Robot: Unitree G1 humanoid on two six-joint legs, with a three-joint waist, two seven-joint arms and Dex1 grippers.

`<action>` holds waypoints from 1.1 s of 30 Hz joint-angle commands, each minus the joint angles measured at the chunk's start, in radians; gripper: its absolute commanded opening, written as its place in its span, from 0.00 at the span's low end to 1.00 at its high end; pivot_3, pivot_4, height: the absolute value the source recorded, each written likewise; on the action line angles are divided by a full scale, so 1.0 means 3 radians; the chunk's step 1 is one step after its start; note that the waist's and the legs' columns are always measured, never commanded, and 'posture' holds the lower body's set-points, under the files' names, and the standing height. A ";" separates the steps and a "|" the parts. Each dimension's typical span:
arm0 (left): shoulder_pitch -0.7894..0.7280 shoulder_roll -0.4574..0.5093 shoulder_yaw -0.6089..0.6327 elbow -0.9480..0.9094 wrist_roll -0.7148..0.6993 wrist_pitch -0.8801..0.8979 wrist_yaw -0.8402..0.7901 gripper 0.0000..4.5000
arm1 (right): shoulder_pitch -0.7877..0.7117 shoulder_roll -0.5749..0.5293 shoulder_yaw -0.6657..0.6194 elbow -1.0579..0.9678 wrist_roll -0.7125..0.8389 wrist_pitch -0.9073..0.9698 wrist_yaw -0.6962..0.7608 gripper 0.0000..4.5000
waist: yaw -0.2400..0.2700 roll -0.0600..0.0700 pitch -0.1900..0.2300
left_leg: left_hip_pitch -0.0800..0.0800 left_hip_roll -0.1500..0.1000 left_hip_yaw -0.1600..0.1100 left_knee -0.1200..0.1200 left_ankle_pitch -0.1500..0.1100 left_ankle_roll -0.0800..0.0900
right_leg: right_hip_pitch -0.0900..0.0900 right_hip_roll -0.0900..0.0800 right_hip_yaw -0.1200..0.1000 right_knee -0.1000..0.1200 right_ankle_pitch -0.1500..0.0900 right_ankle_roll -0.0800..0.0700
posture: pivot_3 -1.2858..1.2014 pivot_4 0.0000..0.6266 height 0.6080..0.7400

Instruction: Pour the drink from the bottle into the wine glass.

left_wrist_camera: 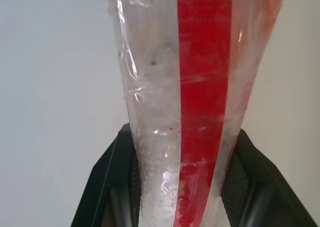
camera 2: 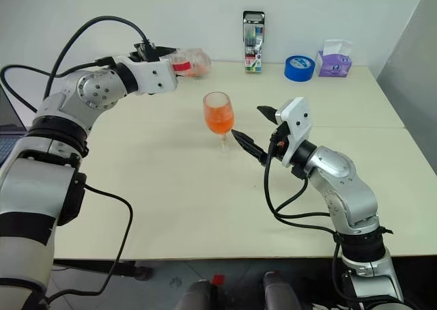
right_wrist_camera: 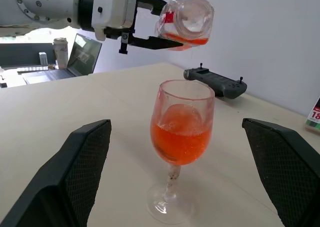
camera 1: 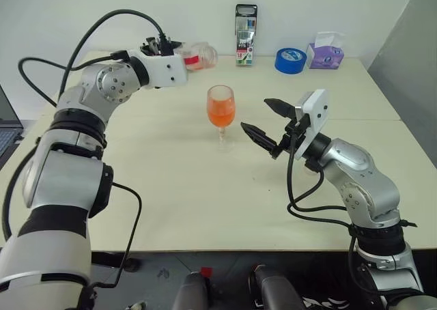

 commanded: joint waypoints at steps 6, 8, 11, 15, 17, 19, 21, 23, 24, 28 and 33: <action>0.0407 -0.0265 0.0959 -0.0687 -0.1165 0.1107 -0.0263 0.37 | 0.0118 -0.0112 -0.0052 -0.0354 0.0177 -0.0015 0.0211 1.00 | -0.0002 0.0000 0.0000 | -0.0001 0.0004 -0.0002 0.0011 0.0000 0.0000 | 0.0001 0.0000 0.0000 0.0006 0.0000 0.0000 | 0.52 0.24 1.00; 0.0708 -0.0361 0.1204 -0.0970 -0.1395 0.1487 -0.0032 0.37 | 0.0418 -0.0288 -0.0010 -0.0580 0.0274 -0.0015 0.0438 1.00 | 0.0000 0.0002 -0.0002 | -0.0001 0.0004 -0.0004 0.0012 -0.0001 0.0001 | 0.0001 0.0000 -0.0001 0.0008 0.0000 0.0000 | 0.52 0.24 1.00; 0.1130 -0.0490 0.1491 -0.1417 -0.1635 0.2000 0.0266 0.37 | 0.0731 -0.0443 0.0004 -0.0780 0.0381 -0.0042 0.0624 1.00 | -0.0003 0.0002 -0.0002 | -0.0002 0.0011 -0.0012 0.0015 -0.0001 0.0001 | 0.0007 -0.0007 -0.0005 0.0005 -0.0002 0.0002 | 0.52 0.24 1.00; 0.1549 -0.0599 0.1655 -0.1793 -0.1784 0.2302 0.0455 0.37 | 0.0838 -0.0478 0.0054 -0.0781 0.0340 -0.0104 0.0696 1.00 | 0.0002 0.0001 -0.0002 | 0.0001 0.0010 -0.0014 0.0022 -0.0001 0.0001 | 0.0007 -0.0014 -0.0005 0.0017 -0.0002 0.0002 | 0.52 0.24 1.00; 0.1696 -0.0663 0.1686 -0.1878 -0.1824 0.2329 0.0524 0.37 | 0.0813 -0.0445 0.0081 -0.0721 0.0307 -0.0107 0.0678 1.00 | 0.0004 0.0001 -0.0002 | 0.0002 0.0007 -0.0019 0.0023 -0.0001 0.0001 | 0.0010 -0.0010 -0.0010 0.0018 -0.0002 0.0002 | 0.52 0.24 1.00; 0.1817 -0.0744 0.1736 -0.1921 -0.1901 0.2332 0.0546 0.37 | 0.0775 -0.0404 0.0095 -0.0666 0.0294 -0.0097 0.0644 1.00 | 0.0016 0.0000 -0.0002 | 0.0002 0.0006 -0.0020 0.0023 -0.0001 0.0000 | 0.0011 -0.0007 -0.0010 0.0016 -0.0002 0.0002 | 0.52 0.24 1.00; 0.1919 -0.0813 0.1765 -0.1940 -0.1962 0.2282 0.0515 0.37 | 0.0736 -0.0373 0.0093 -0.0616 0.0292 -0.0092 0.0626 1.00 | 0.0022 0.0000 -0.0003 | 0.0003 0.0007 -0.0020 0.0024 0.0000 0.0000 | 0.0013 -0.0010 -0.0010 0.0015 -0.0002 0.0002 | 0.52 0.24 1.00; 0.2003 -0.0881 0.1798 -0.1921 -0.2027 0.2245 0.0485 0.37 | 0.0713 -0.0357 0.0090 -0.0579 0.0290 -0.0088 0.0617 1.00 | 0.0024 0.0000 -0.0003 | 0.0002 0.0005 -0.0020 0.0024 0.0000 0.0000 | 0.0013 -0.0012 -0.0010 0.0015 -0.0002 0.0002 | 0.52 0.24 1.00; 0.2026 -0.0908 0.1817 -0.1898 -0.2051 0.2227 0.0481 0.37 | 0.0706 -0.0355 0.0090 -0.0565 0.0286 -0.0091 0.0617 1.00 | 0.0024 0.0000 -0.0003 | 0.0003 0.0005 -0.0020 0.0024 0.0000 0.0000 | 0.0014 -0.0012 -0.0011 0.0014 -0.0002 0.0002 | 0.52 0.24 1.00; 0.2085 -0.0948 0.1831 -0.1761 -0.2068 0.2174 0.0480 0.37 | 0.0694 -0.0341 0.0094 -0.0545 0.0276 -0.0093 0.0606 1.00 | 0.0020 0.0000 -0.0003 | 0.0002 0.0005 -0.0021 0.0024 0.0000 0.0000 | 0.0014 -0.0012 -0.0012 0.0014 -0.0002 0.0002 | 0.52 0.24 1.00; 0.2113 -0.0942 0.1806 -0.1663 -0.2045 0.2112 0.0475 0.37 | 0.0679 -0.0318 0.0082 -0.0544 0.0282 -0.0064 0.0583 1.00 | 0.0017 0.0000 -0.0003 | 0.0003 0.0004 -0.0020 0.0023 0.0000 0.0000 | 0.0014 -0.0010 -0.0011 0.0013 -0.0002 0.0002 | 0.52 0.24 1.00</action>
